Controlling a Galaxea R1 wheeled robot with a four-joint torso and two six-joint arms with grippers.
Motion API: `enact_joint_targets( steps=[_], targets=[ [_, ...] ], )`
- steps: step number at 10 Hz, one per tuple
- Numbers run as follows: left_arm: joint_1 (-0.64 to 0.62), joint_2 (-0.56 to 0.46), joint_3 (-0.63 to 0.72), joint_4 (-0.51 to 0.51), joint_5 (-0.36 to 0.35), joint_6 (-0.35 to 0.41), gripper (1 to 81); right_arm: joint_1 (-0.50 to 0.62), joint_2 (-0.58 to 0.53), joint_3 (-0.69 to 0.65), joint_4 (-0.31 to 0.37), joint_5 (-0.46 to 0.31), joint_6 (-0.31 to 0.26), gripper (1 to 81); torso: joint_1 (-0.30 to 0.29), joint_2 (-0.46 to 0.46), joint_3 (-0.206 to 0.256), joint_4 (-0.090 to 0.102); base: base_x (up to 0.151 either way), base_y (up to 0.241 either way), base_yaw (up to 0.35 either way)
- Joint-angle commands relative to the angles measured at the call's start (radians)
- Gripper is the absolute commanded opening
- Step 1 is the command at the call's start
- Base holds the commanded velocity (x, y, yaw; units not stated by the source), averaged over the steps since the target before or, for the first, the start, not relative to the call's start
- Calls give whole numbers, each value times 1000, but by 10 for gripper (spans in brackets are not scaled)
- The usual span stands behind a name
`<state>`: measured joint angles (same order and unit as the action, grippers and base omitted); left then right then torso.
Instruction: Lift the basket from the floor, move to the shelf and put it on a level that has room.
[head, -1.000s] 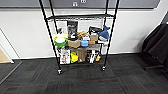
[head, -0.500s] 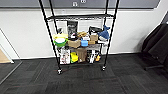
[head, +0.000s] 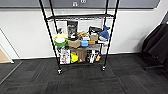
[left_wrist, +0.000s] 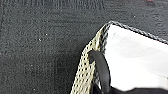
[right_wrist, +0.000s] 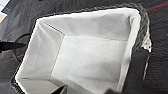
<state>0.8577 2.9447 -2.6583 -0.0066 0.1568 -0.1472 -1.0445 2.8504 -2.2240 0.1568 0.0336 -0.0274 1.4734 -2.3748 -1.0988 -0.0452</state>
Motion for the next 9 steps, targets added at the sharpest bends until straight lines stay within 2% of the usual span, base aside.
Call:
enact_joint_targets(
  steps=[1, 4, 5, 9],
  targets=[
    [-101, -1, 11, -12, 50, -11, 10, 89, -3, 23, 12, -40, 1, 811, 0, 0, 0, 0, 0, 0, 0],
    [-76, -10, 20, -22, 49, -11, 10, 86, -3, 31, 10, -38, 0, 811, 0, 0, 0, 0, 0, 0, 0],
    [-71, -11, 23, -24, 50, -11, 10, 86, -4, 37, 10, -37, 0, 10, 0, 0, 0, 0, 0, 0, 0],
    [-48, -18, 41, -50, 69, -22, 10, 88, -27, 67, 10, -38, 1, 10, 0, 0, 0, 0, 0, 0, 0]
  ],
)
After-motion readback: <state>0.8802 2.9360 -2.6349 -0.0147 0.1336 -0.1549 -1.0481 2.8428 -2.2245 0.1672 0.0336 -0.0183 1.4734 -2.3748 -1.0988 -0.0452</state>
